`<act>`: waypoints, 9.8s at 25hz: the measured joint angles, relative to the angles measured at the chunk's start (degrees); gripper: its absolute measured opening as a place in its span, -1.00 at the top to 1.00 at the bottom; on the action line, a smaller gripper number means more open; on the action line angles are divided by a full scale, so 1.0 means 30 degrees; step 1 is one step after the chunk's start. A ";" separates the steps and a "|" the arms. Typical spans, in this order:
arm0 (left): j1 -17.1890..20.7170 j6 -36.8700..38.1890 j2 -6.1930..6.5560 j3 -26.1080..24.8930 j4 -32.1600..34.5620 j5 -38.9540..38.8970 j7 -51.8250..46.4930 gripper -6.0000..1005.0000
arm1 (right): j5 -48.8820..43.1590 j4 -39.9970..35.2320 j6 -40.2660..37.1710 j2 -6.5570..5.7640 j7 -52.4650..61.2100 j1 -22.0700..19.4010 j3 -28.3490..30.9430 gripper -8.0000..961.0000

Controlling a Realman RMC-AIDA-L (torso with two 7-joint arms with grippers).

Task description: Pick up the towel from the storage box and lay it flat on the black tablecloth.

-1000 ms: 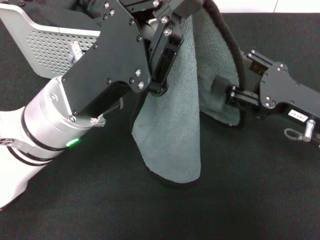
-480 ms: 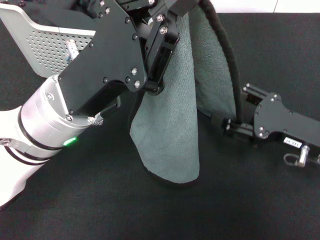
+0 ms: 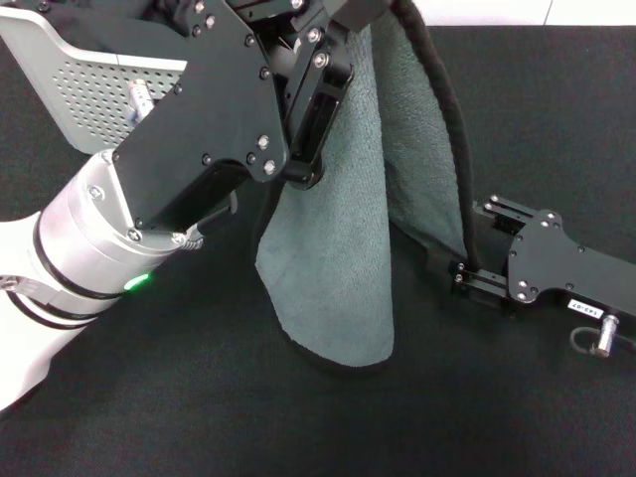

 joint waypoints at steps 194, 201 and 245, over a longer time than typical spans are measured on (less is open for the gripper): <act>0.2615 -0.3988 0.0155 -0.5122 -0.6518 0.0787 0.4059 -0.06 | -0.9837 -0.7846 0.0333 -0.0220 0.9171 -0.1709 1.1514 -0.46; 0.2813 -0.0001 0.1231 -0.4988 -0.6439 0.3838 -0.0002 -0.56 | -0.9949 -0.9220 0.6046 -0.0524 0.7639 -0.2047 1.1456 -0.85; 0.0355 -0.0233 0.1983 -0.5008 -0.6299 1.0048 -0.4421 -0.78 | -1.1064 -1.2309 0.6211 -0.0530 0.6933 -0.3015 0.6619 -0.85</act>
